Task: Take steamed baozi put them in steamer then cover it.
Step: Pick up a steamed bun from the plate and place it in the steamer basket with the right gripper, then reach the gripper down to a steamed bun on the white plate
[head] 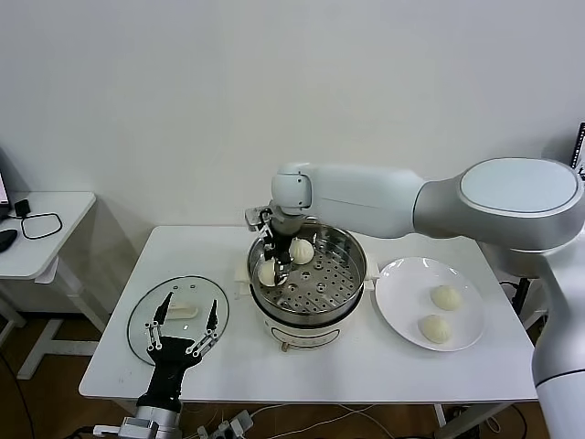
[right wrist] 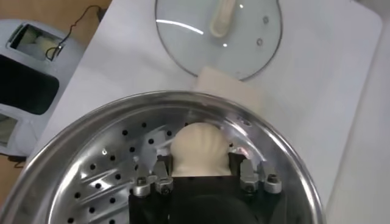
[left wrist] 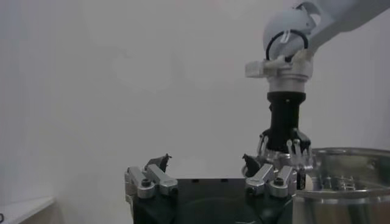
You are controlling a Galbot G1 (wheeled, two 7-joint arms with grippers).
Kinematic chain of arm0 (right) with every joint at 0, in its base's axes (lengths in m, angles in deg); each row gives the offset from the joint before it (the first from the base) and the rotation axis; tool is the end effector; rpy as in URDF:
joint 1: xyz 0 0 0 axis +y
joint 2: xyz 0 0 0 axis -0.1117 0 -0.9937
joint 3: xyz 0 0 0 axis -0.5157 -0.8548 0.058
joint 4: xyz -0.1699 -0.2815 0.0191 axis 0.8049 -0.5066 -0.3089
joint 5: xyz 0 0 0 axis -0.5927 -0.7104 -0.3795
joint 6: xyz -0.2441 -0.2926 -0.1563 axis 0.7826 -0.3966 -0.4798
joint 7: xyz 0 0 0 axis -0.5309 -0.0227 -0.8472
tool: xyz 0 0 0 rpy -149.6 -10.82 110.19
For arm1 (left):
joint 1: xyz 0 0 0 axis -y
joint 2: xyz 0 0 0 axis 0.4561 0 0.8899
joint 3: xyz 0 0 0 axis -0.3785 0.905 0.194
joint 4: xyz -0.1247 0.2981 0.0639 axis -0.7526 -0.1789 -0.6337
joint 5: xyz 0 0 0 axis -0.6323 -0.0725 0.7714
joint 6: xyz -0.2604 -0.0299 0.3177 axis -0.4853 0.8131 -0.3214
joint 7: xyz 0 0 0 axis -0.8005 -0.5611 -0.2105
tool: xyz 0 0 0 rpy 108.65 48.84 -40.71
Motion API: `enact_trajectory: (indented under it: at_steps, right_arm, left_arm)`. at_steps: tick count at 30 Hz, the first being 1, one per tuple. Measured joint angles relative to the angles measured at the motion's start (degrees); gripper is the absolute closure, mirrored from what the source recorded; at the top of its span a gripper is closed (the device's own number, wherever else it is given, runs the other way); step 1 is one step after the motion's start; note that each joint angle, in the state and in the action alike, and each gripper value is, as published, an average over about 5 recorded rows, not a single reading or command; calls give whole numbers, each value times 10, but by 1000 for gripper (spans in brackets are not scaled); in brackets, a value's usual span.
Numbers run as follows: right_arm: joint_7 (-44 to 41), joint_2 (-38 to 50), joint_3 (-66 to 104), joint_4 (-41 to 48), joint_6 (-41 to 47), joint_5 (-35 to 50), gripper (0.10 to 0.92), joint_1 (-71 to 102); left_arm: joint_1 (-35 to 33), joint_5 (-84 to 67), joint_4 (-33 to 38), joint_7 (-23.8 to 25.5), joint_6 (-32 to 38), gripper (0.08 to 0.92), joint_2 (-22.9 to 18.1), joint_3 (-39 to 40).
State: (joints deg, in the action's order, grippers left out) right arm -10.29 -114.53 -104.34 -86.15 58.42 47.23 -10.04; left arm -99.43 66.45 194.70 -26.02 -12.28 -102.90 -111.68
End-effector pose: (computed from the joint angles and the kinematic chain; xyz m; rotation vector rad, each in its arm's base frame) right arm 0.5828 0.2498 -0.1232 1.6263 -1.2057 1.5031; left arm 0.2136 0.0029 -0.2872 0.1309 3.0000 0.2221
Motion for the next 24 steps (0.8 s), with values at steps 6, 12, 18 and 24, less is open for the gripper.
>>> enact_trajectory:
  at_steps: [6,12,18,24]
  right_arm:
    - [0,5,4,-7,1,-8,208,-1]
    - [-20,48,20,-41,-5,-29,203,-26]
    - [-72,135,37,-85,-27,-63,203,-66]
    - [-140,242,36,-121,-59,-105,203,-94]
  left_arm:
    - [1,0,0,-1,0,177,0,-1]
    - [3,0,-1,-1,-1,177,0,2]
    - [4,0,-1,-1,-3,177,2,8]
    - [3,1,1,-1,-4,177,6,13]
